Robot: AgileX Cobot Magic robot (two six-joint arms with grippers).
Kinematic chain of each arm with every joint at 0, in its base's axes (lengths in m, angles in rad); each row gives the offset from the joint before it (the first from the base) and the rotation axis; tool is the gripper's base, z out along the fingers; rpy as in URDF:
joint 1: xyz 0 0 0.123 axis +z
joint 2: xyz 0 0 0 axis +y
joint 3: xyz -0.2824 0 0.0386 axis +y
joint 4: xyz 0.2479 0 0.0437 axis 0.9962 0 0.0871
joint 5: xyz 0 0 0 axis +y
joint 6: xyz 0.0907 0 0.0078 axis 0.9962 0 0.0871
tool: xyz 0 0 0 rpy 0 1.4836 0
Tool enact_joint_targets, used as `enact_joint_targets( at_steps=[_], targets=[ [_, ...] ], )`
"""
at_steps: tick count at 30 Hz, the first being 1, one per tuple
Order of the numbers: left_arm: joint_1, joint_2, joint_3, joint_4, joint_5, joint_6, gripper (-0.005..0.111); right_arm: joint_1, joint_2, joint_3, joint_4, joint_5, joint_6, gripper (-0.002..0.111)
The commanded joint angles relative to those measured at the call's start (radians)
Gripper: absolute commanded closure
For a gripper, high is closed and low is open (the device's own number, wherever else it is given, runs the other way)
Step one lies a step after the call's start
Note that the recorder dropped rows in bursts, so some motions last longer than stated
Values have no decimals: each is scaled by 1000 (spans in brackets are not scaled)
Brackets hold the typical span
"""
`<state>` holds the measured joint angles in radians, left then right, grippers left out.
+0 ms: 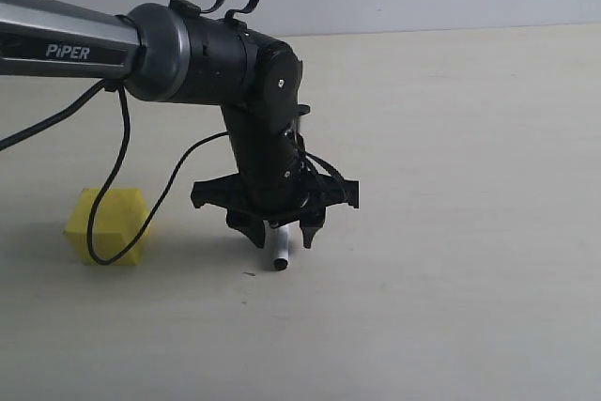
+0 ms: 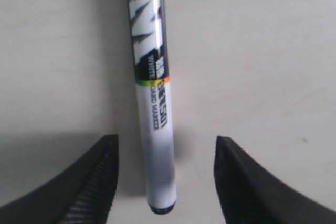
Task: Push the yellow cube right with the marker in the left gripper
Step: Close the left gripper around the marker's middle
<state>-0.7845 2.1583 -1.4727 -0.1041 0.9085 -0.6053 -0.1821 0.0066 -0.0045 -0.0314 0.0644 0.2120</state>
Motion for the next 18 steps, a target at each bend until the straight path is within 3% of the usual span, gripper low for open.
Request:
enact_joint_targets(
  at_steps=[1, 12, 18],
  targets=[
    [-4, 0, -4, -7, -6, -8, 53, -4, -7, 5, -1, -9, -1, 108],
    [-4, 0, -4, -5, -32, -8, 54, -4, -7, 5, -1, -9, -1, 108],
    [-4, 0, -4, -5, -24, -2, 70, -4, -7, 5, -1, -9, -1, 108]
  ],
)
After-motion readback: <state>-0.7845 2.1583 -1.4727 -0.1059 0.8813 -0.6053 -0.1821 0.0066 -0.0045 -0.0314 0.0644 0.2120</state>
